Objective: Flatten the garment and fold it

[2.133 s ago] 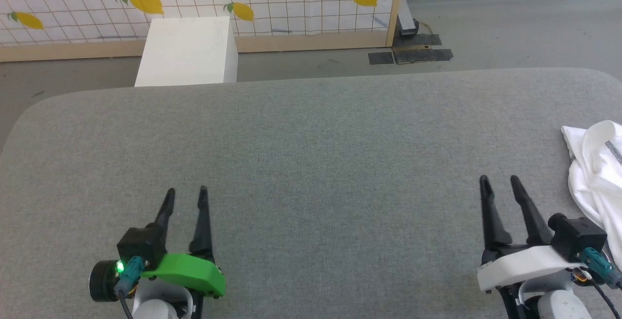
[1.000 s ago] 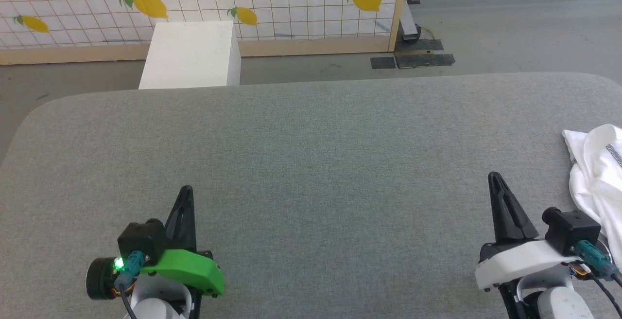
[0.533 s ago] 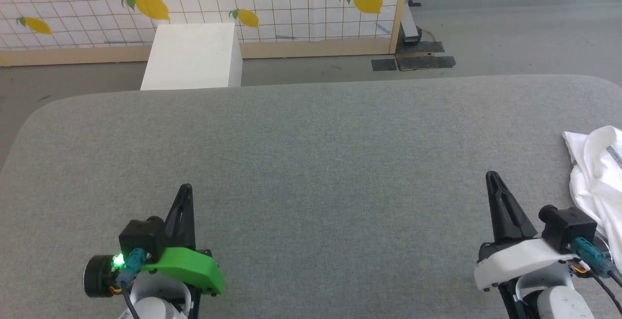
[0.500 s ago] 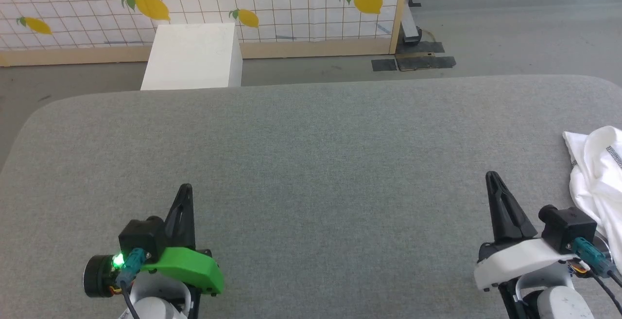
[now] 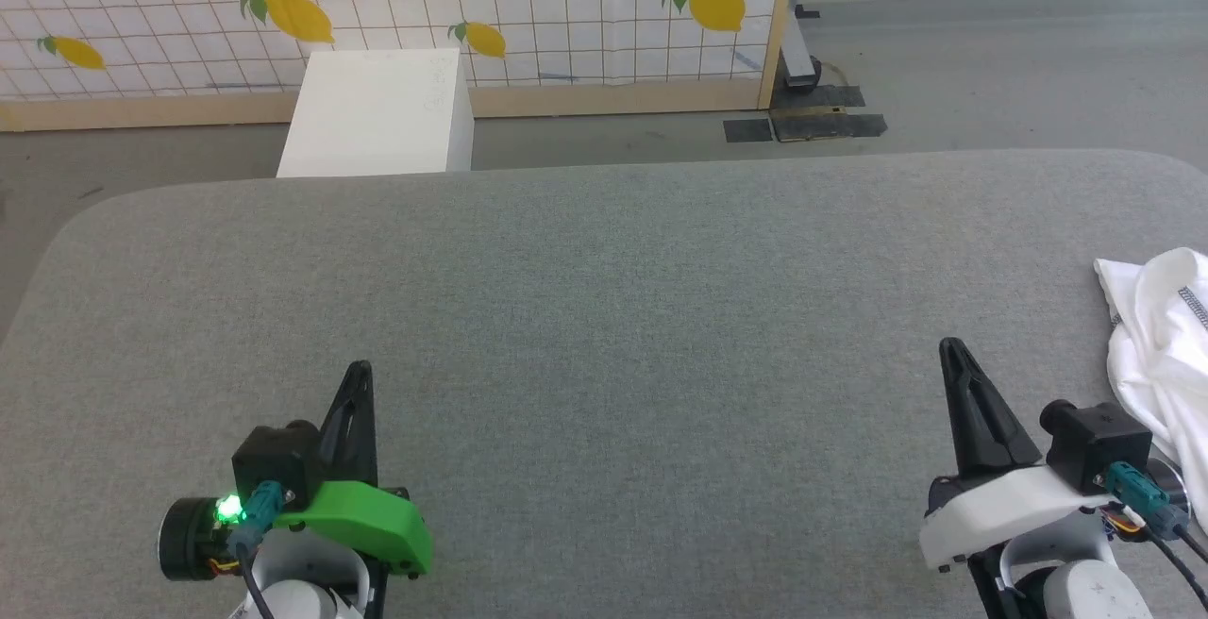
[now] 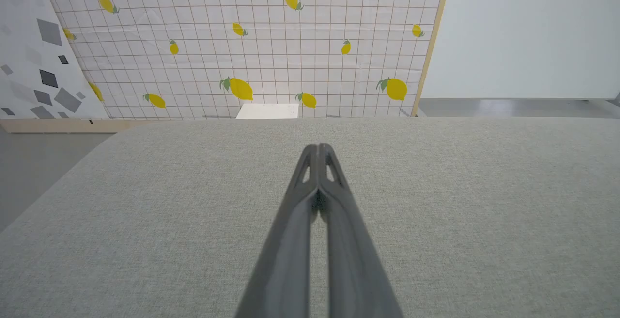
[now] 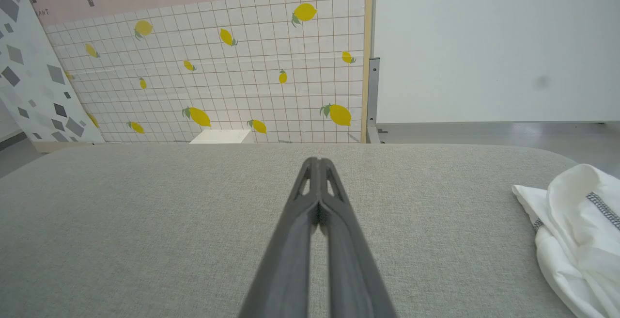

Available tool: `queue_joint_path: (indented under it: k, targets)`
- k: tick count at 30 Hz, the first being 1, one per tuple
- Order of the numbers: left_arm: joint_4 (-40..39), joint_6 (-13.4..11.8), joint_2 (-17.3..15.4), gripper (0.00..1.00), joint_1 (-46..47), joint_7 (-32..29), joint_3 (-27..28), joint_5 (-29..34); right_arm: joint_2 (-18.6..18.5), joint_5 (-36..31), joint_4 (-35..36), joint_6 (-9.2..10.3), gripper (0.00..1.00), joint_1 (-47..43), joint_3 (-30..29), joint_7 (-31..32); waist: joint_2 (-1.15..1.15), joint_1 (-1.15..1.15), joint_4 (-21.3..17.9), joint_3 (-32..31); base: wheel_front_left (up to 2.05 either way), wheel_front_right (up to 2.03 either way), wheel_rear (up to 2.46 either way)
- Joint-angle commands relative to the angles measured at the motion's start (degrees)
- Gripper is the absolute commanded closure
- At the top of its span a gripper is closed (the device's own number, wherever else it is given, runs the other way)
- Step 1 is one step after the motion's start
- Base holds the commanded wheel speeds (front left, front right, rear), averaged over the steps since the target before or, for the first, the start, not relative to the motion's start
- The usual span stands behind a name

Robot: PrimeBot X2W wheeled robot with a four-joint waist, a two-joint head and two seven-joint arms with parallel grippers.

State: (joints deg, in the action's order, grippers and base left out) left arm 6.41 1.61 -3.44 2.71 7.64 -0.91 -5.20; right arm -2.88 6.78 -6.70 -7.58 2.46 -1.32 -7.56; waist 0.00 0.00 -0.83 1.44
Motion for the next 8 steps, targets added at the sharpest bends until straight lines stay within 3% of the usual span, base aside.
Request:
queue_joint_path:
  k: [1,8]
  targets:
    - [-0.49,-0.41,0.27,1.00,-0.67,-0.30,0.08,0.60,0.00,-0.77,0.55,0.04,1.00,-0.64,0.20,0.27,0.00,0.00,0.02,-0.03,0.00,0.00,0.00]
    - [-1.14,-0.54,0.30,1.00,-0.89,-1.10,0.17,1.10,0.00,-1.42,1.22,0.05,1.00,-0.83,0.32,1.06,0.00,0.00,0.11,-0.18,0.00,0.00,0.00]
